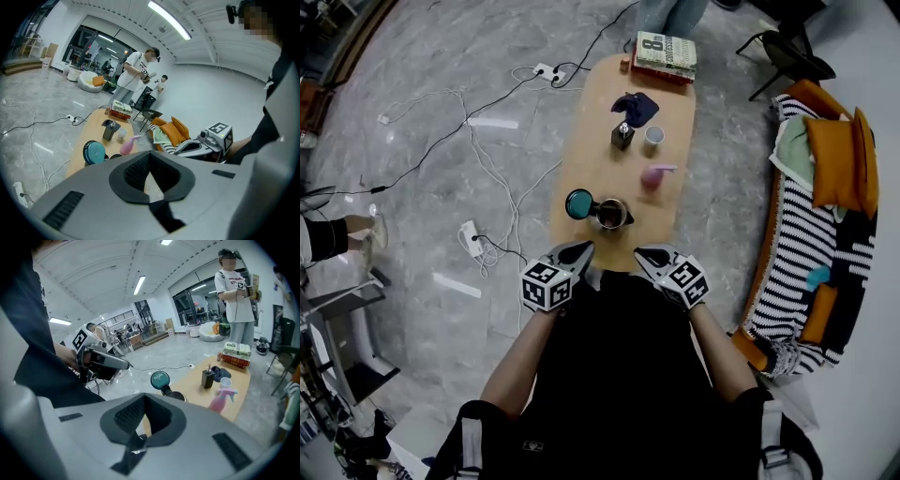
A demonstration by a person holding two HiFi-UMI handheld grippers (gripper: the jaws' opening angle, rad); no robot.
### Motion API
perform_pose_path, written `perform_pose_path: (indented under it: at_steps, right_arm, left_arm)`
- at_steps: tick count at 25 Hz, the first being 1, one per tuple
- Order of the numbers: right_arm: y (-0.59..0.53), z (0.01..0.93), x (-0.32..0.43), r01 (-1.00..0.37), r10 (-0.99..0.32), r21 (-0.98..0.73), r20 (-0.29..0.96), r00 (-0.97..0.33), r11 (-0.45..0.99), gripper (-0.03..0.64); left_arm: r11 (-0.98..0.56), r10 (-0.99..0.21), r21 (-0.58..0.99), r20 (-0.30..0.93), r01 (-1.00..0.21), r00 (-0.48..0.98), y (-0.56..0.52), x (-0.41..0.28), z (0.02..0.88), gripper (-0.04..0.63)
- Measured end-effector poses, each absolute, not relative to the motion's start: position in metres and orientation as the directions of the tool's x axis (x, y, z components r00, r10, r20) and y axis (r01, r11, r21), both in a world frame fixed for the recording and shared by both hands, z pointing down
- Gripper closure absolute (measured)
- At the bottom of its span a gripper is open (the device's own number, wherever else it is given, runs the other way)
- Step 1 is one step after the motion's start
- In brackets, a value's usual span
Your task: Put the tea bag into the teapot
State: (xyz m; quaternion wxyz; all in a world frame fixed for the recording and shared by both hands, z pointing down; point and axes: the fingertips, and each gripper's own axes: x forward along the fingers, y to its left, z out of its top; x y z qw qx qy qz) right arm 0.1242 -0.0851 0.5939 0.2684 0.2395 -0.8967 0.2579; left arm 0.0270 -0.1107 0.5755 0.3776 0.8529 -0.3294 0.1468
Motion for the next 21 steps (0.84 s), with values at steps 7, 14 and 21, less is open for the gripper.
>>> perform_pose_path:
  at_steps: [7,14,21]
  right_arm:
    - [-0.0906,0.5923,0.1207,-0.564,-0.292,-0.325,0.604,-0.741,0.759,0.612]
    - [-0.0908,0.5933,0.1209,-0.566,-0.293,-0.320,0.609,-0.737,0.759,0.612]
    - [-0.0902,0.5942,0.1217,-0.568,-0.296,-0.318,0.608,-0.736,0.759,0.612]
  left_arm:
    - [-0.496,-0.457,0.545,0.499,-0.676,0.737,-0.1119,0.0249,0.5737,0.584]
    - [-0.492,-0.454,0.549,0.501,-0.676,0.737,-0.1115,0.0240,0.5744,0.584]
    - [-0.498,-0.450,0.549,0.498,-0.671,0.742,-0.1094,0.0283,0.5750,0.584]
